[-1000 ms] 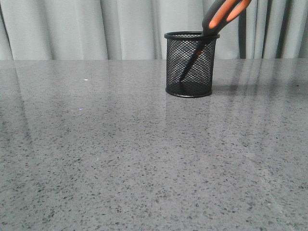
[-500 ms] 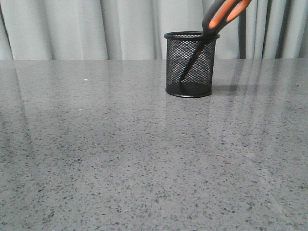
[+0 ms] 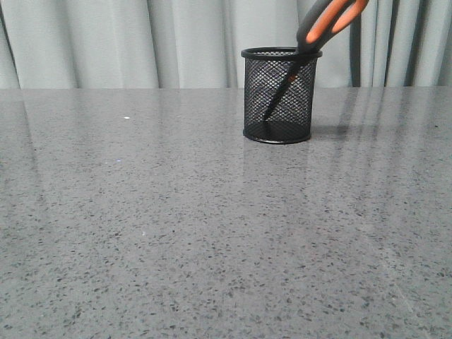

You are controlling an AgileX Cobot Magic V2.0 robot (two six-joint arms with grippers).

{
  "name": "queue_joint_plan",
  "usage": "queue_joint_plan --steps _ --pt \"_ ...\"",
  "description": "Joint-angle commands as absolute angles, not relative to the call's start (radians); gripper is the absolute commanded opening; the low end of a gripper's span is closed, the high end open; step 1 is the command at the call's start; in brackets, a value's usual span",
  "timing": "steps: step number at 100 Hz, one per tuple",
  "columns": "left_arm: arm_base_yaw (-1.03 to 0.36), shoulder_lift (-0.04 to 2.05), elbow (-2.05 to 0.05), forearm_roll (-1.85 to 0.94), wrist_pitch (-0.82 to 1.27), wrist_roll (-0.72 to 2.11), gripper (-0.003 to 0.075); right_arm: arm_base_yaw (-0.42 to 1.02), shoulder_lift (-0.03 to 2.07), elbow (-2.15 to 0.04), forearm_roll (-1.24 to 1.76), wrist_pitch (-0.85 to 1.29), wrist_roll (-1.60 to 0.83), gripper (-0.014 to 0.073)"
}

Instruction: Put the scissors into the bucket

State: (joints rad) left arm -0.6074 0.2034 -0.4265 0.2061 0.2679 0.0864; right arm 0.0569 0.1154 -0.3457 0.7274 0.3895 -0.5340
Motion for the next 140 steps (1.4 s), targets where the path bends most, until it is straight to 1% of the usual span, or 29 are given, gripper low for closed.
queue_joint_plan --steps 1,17,118,129,140 --pt "-0.607 0.127 -0.380 0.197 0.158 0.072 -0.0021 0.054 0.098 -0.324 0.748 0.318 -0.544 -0.0054" --pt "-0.607 0.057 -0.314 0.192 0.157 0.072 -0.0021 0.054 0.094 -0.299 0.748 0.326 -0.544 -0.0054" --pt "-0.607 0.057 -0.304 0.192 0.150 0.072 -0.0021 0.054 0.094 -0.297 0.748 0.330 -0.544 -0.0054" --pt "-0.582 0.057 -0.287 0.159 0.150 0.072 -0.0021 0.054 0.094 -0.297 0.748 0.330 -0.544 -0.0055" --pt "-0.484 0.057 -0.253 0.106 0.149 0.072 -0.0021 0.054 0.094 -0.297 0.748 0.330 -0.544 -0.0054"
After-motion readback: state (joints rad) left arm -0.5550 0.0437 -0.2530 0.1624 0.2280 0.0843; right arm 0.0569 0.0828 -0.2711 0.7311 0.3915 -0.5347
